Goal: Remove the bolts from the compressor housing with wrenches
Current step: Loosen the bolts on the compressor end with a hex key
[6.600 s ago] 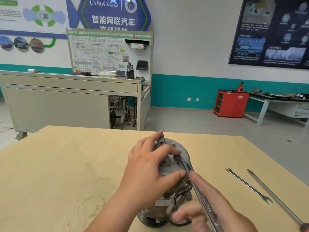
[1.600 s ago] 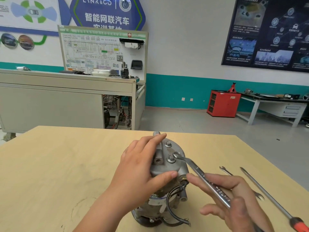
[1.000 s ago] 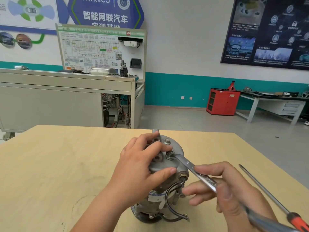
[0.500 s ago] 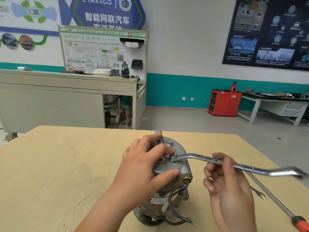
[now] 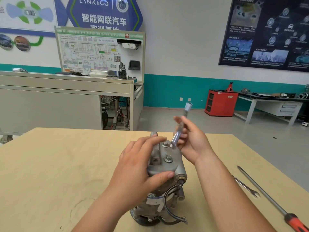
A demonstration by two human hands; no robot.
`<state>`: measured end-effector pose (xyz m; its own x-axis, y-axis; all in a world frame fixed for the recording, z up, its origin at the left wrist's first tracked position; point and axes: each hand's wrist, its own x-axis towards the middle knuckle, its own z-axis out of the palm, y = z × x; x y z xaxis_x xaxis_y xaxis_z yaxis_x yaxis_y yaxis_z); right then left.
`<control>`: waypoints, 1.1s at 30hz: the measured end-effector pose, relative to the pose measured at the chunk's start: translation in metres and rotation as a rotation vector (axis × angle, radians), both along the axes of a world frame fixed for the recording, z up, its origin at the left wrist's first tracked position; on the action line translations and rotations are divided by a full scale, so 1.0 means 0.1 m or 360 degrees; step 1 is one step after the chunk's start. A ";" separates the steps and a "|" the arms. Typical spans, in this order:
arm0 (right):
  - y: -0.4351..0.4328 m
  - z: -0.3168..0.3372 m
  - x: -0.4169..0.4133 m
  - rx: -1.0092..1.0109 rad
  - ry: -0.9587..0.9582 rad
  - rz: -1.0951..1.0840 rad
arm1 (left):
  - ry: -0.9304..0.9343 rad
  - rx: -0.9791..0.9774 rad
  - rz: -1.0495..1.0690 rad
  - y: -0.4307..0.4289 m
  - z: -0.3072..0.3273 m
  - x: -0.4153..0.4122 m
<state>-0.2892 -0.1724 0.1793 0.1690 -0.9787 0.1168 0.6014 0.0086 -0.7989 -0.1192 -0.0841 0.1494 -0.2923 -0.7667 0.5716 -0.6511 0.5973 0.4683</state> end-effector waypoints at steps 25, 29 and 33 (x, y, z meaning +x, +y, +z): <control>1.57 -0.23 -0.08 -0.1180 0.1483 -0.1177 | -0.0097 -0.0084 0.0011 -0.02 -0.04 0.02; 1.57 -0.20 0.00 -0.1170 0.1589 -0.1148 | -0.0104 -0.0056 0.0020 -0.02 -0.04 0.02; 1.57 -0.15 0.05 -0.1101 0.1534 -0.0936 | -0.0098 -0.0027 0.0028 -0.01 -0.03 0.01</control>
<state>-0.2841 -0.0150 0.1646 0.0388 -0.7217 0.6911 -0.4316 -0.6359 -0.6398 -0.1183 -0.0851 0.1468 -0.3138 -0.7624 0.5659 -0.6888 0.5930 0.4170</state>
